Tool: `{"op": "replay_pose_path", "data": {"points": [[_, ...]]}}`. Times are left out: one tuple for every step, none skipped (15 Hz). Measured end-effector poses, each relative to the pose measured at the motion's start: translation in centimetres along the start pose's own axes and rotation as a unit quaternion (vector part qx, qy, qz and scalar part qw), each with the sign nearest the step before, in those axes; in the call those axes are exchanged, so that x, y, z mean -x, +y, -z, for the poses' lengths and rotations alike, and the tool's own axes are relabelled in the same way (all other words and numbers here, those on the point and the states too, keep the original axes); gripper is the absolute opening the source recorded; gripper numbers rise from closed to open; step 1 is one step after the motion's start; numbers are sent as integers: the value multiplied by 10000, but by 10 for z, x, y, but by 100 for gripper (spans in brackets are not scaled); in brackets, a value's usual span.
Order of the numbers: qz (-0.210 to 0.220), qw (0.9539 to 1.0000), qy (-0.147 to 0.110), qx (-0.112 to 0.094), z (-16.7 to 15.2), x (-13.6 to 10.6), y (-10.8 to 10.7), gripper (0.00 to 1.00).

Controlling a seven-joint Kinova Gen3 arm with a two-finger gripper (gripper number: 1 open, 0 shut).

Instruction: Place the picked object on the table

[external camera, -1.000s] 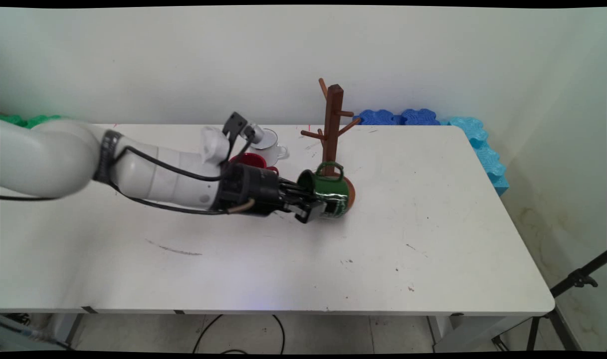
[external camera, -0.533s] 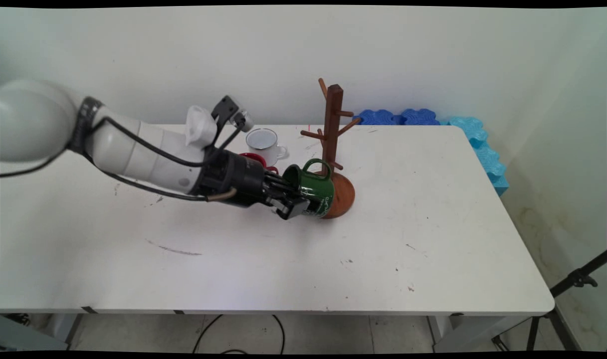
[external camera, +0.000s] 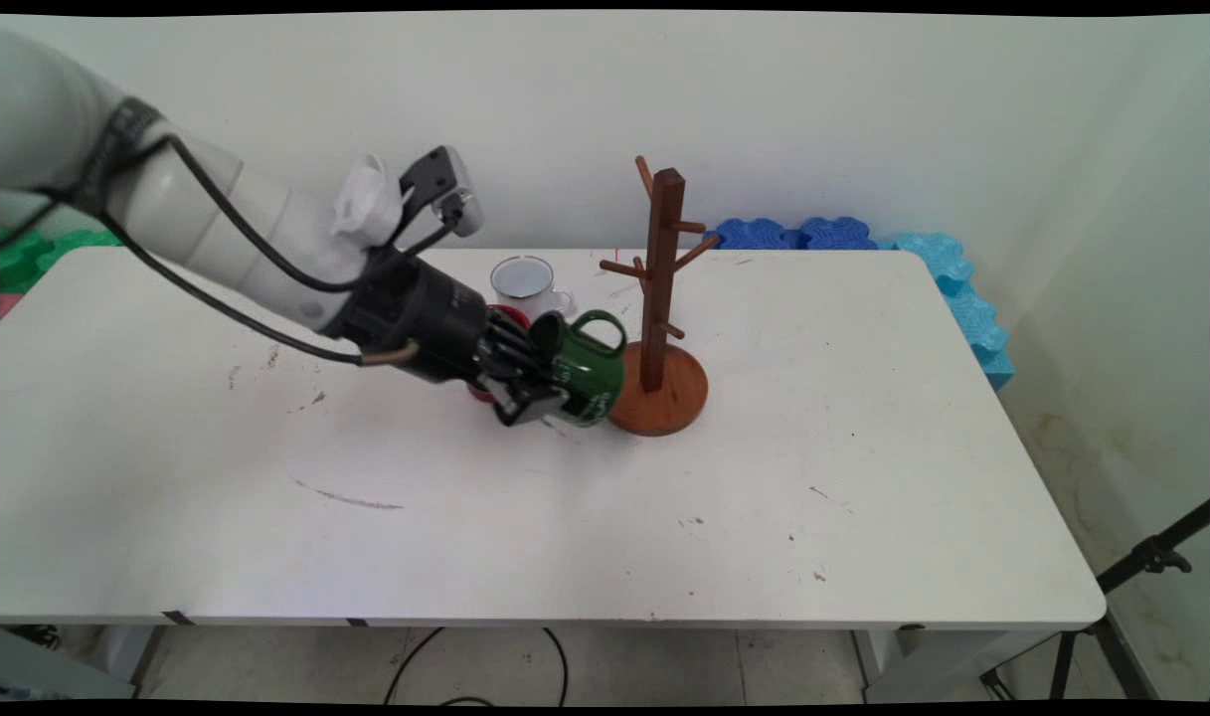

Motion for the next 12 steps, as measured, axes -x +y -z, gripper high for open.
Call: {"op": "replay_pose_path", "data": {"points": [[-131, 9998, -172, -21, 6, -3, -3, 0], [-222, 9991, -339, -80, 11, -4, -7, 0], [-302, 9980, -535, -145, 16, -4, -12, 0], [-381, 9966, -712, -185, 20, -4, -17, 0], [-470, 9950, -860, -212, 22, -4, -21, 0], [-533, 9937, -954, -228, 23, -5, -23, 0], [-647, 9916, -1093, -255, 25, -6, -25, 0], [-773, 9888, -1245, -284, 25, -7, -27, 0], [-880, 9858, -1394, -304, 25, -7, -29, 0], [-962, 9833, -1514, -317, 24, -8, -31, 0], [-1051, 9802, -1650, -322, 22, -7, -32, 0], [-1119, 9775, -1760, -323, 20, -6, -33, 0]]}}
